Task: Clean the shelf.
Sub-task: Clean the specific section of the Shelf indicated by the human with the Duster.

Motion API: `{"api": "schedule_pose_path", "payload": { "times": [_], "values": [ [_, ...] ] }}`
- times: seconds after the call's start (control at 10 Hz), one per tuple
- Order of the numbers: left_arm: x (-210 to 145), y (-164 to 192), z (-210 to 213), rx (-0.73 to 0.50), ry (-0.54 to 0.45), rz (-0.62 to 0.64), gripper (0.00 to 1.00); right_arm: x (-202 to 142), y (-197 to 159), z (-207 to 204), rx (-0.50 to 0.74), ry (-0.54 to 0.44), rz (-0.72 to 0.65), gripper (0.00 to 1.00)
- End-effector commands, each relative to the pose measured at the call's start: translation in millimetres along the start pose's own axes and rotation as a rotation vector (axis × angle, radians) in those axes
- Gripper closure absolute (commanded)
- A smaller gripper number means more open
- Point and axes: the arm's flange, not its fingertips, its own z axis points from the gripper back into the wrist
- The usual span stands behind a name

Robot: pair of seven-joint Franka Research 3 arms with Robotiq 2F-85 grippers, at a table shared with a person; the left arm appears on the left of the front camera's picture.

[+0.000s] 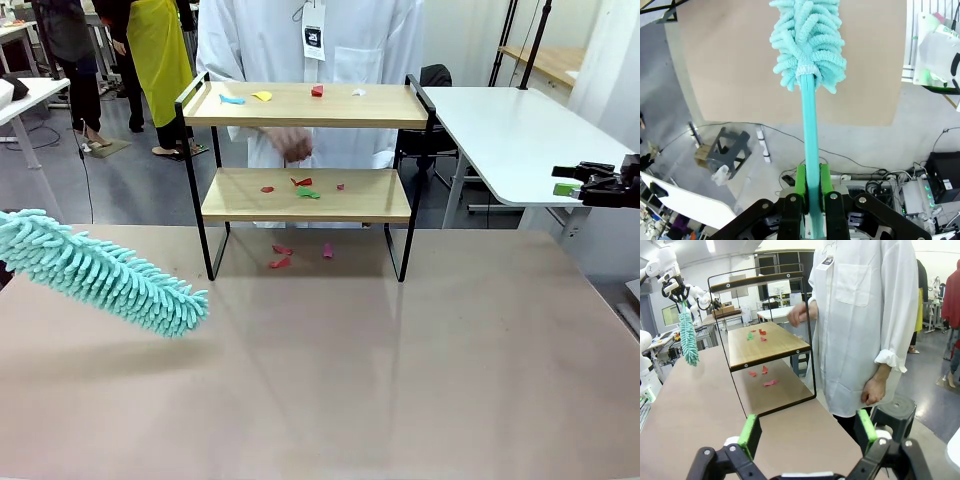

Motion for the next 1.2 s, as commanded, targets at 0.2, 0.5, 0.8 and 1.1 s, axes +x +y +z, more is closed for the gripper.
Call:
{"api": "schedule_pose_path", "payload": {
  "times": [0.2,0.5,0.8,1.1],
  "values": [
    [-2.1,1.3,3.3,0.002,0.004,0.005,0.87,2.8,0.4,-2.4,0.002,0.0,0.005,0.0],
    [-2.1,1.3,3.3,0.002,0.004,0.005,0.87,2.8,0.4,-2.4,0.002,0.0,0.005,0.0],
    [-2.1,1.3,3.3,0.002,0.004,0.005,0.87,2.8,0.4,-2.4,0.002,0.0,0.005,0.0],
    [-2.1,1.3,3.3,0.002,0.004,0.005,0.87,2.8,0.4,-2.4,0.002,0.0,0.005,0.0]
  ]
}}
